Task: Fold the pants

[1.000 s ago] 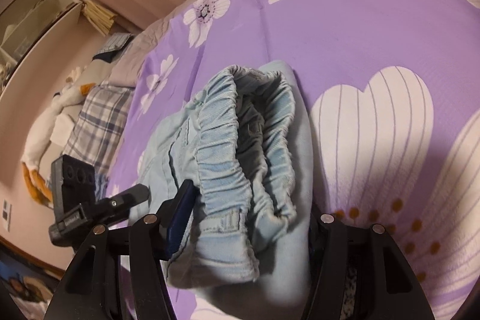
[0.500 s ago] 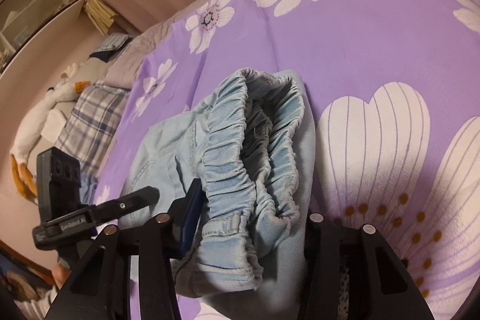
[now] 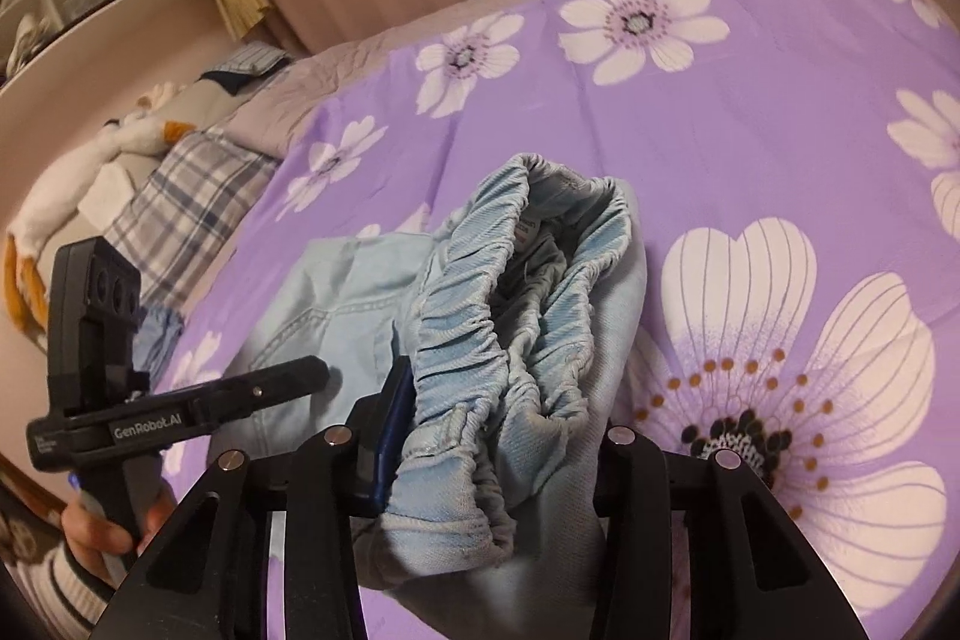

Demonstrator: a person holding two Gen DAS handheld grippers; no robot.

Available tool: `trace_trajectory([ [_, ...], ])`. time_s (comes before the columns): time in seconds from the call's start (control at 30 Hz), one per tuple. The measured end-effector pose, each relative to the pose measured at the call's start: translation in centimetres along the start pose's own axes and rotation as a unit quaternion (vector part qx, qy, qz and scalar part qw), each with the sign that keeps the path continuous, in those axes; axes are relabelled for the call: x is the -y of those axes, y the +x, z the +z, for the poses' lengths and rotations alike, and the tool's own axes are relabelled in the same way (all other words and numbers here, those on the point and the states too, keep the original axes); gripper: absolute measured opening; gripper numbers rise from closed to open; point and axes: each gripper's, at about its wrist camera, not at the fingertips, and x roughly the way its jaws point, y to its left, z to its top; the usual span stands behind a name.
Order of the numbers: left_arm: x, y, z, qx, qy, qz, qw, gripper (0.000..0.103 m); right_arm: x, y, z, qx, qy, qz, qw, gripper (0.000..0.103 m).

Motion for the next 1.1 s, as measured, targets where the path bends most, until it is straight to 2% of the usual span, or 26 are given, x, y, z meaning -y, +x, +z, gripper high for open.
trace_trajectory([
  [0.23, 0.6, -3.0, -1.4, 0.018, 0.007, 0.02, 0.9996, 0.041, -2.3, -1.3, -0.3, 0.013, -0.033, 0.002, 0.999, 0.044],
  [0.67, 0.7, -7.7, -3.1, 0.055, -0.016, 0.024, 0.9981, 0.041, -6.6, -3.5, -1.2, 0.034, -0.11, 0.001, 0.993, 0.043],
  [1.1, 1.1, -10.4, -3.3, 0.082, -0.012, 0.036, 0.9959, 0.041, -8.5, -4.6, -1.0, 0.053, -0.136, 0.013, 0.989, 0.043],
])
